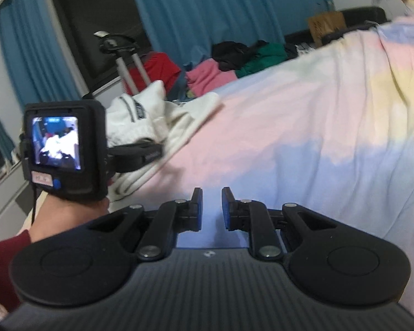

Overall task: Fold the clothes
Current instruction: 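Grasp the white garment's cuff with the left gripper, then lift and pull the cuff with the left gripper to spread the garment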

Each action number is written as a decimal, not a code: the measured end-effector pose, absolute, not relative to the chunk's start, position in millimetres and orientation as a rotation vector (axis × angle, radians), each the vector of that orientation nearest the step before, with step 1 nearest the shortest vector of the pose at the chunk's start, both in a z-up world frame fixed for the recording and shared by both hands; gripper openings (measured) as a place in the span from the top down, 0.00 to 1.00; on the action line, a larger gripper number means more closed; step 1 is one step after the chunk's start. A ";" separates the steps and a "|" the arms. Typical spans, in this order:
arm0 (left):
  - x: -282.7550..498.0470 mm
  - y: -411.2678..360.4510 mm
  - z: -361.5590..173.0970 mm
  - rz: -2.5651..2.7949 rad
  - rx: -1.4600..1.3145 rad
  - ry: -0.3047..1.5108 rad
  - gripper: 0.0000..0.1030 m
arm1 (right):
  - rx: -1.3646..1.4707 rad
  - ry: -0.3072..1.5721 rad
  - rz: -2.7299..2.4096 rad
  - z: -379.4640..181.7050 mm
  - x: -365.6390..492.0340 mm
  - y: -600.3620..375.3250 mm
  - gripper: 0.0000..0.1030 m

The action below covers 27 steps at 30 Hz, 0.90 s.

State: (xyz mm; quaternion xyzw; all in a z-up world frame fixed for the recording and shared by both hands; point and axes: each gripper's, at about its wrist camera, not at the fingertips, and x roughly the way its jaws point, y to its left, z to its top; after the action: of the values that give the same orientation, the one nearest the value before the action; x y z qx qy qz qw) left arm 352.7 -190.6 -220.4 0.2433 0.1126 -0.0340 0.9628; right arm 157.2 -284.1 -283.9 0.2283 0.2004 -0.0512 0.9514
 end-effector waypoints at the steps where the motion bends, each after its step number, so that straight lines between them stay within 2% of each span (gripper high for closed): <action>1: 351.6 -189.5 -217.2 -0.045 0.471 0.206 0.52 | 0.479 0.405 -0.108 -287.5 158.7 -285.9 0.82; 5: 338.2 -169.1 -182.2 -0.005 0.334 0.130 0.67 | 0.463 0.384 -0.133 -291.5 159.5 -285.9 0.82; 6: 335.1 -159.5 -169.5 0.002 0.290 0.129 0.79 | 0.466 0.370 -0.134 -289.1 158.2 -286.0 0.82; 9: 326.2 -129.5 -133.3 0.028 0.192 0.133 0.86 | 0.433 0.316 -0.148 -278.8 153.1 -281.8 0.82; 15: 281.3 -64.8 -71.6 0.040 0.096 0.129 0.89 | 0.352 0.238 -0.123 -256.7 131.9 -269.6 0.82; 21: 183.4 4.9 -26.2 -0.008 -0.025 0.127 0.89 | 0.300 0.191 -0.084 -237.1 107.2 -260.0 0.82; 27: 99.0 88.6 -34.6 -0.018 -0.135 0.190 0.89 | 0.307 0.208 -0.037 -222.1 81.1 -252.6 0.82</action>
State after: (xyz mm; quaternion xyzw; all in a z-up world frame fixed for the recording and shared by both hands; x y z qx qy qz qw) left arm 99.0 88.6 -34.6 -0.0675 0.0948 -0.0088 0.9932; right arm 81.1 -252.6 -222.1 0.1528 0.1032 -0.0185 0.9827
